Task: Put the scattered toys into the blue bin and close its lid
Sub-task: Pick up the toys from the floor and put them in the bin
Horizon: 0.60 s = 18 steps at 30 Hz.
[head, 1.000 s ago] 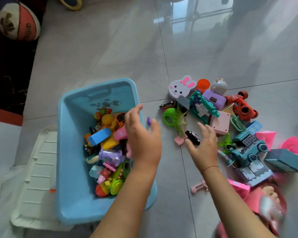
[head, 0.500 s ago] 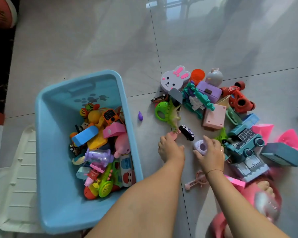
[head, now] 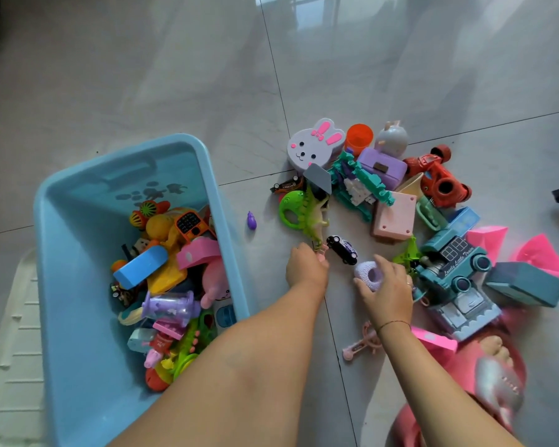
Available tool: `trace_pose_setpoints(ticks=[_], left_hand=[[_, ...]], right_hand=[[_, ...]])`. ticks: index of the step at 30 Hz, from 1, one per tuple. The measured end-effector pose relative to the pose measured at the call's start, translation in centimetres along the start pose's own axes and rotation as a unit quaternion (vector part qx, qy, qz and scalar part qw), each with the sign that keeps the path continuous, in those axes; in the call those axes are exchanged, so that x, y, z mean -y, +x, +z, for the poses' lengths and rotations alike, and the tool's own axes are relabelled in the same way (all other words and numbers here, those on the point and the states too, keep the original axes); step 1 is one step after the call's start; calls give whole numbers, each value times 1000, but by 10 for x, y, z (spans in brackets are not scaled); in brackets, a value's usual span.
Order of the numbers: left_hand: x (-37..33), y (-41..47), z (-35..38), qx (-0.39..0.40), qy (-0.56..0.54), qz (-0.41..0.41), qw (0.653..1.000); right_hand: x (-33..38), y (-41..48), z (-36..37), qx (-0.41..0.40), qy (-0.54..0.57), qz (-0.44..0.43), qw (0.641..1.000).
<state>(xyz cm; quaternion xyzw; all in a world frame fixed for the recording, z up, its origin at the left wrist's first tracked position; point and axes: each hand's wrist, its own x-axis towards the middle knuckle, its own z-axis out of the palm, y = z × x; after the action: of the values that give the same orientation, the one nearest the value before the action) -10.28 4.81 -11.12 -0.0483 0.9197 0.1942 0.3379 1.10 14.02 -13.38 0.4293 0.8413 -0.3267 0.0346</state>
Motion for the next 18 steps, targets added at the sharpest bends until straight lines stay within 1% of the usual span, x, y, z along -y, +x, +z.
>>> trace_pose_setpoints(ticks=[3, 5, 7, 8, 10, 12, 13, 15, 17, 18], left_hand=[[-8, -16, -7, 11, -75, -29, 997], [-20, -33, -21, 12, -135, -15, 991], [-28, -57, -44, -12, -199, 21, 980], [-27, -70, -58, -38, -235, 45, 970], [-15, -94, -92, -131, -295, 95, 942], [6, -103, -125, -245, -323, 129, 905], [19, -101, -142, -297, -328, 130, 887], [47, -90, -173, -375, -321, 84, 866], [74, -74, -201, -424, -300, 27, 854], [85, -68, -212, -435, -288, 10, 853]], right_hand=[[16, -5, -7, -54, 65, 26, 996], [34, -7, -16, -99, 132, 49, 985], [59, -10, -28, -140, 191, 45, 970], [74, -12, -33, -155, 211, 26, 965], [108, -20, -43, -161, 242, -39, 956], [144, -32, -49, -139, 269, -122, 945], [161, -40, -51, -121, 281, -166, 937], [194, -60, -48, -79, 296, -243, 920], [226, -79, -41, -41, 301, -301, 904], [240, -85, -36, -22, 303, -321, 897]])
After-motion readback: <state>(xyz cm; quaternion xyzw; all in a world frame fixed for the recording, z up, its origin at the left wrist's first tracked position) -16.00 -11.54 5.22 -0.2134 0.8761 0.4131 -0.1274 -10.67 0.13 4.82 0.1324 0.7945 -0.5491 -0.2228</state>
